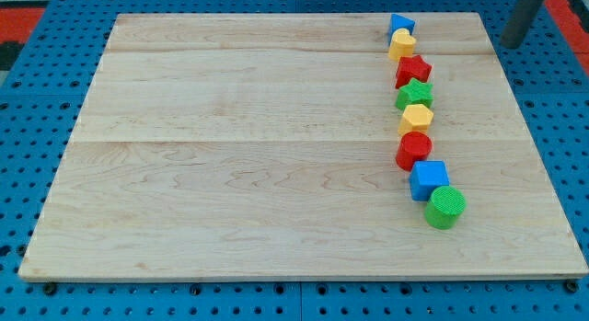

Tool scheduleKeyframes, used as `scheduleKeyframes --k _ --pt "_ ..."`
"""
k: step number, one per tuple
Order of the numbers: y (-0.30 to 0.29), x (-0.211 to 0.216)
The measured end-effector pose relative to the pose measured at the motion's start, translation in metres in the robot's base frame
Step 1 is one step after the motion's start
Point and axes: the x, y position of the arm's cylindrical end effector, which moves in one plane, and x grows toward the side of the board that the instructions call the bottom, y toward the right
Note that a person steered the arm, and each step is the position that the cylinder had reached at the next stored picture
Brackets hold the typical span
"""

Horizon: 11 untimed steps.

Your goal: Separate the blue triangle from the vertical line

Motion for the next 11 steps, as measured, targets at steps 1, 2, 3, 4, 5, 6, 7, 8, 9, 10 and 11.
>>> scheduleKeyframes --k 1,2,3,4,5,6,7,8,9,10,11 --pt "-0.05 -0.008" --pt "-0.087 -0.007" --pt "-0.127 -0.006" --pt "-0.099 -0.014" --pt "-0.088 -0.033" --pt "-0.142 -0.038" --pt "-0.22 -0.035" --pt "-0.19 -0.024" --pt "-0.153 -0.004" --pt "-0.243 -0.02" --pt "-0.327 -0.029"
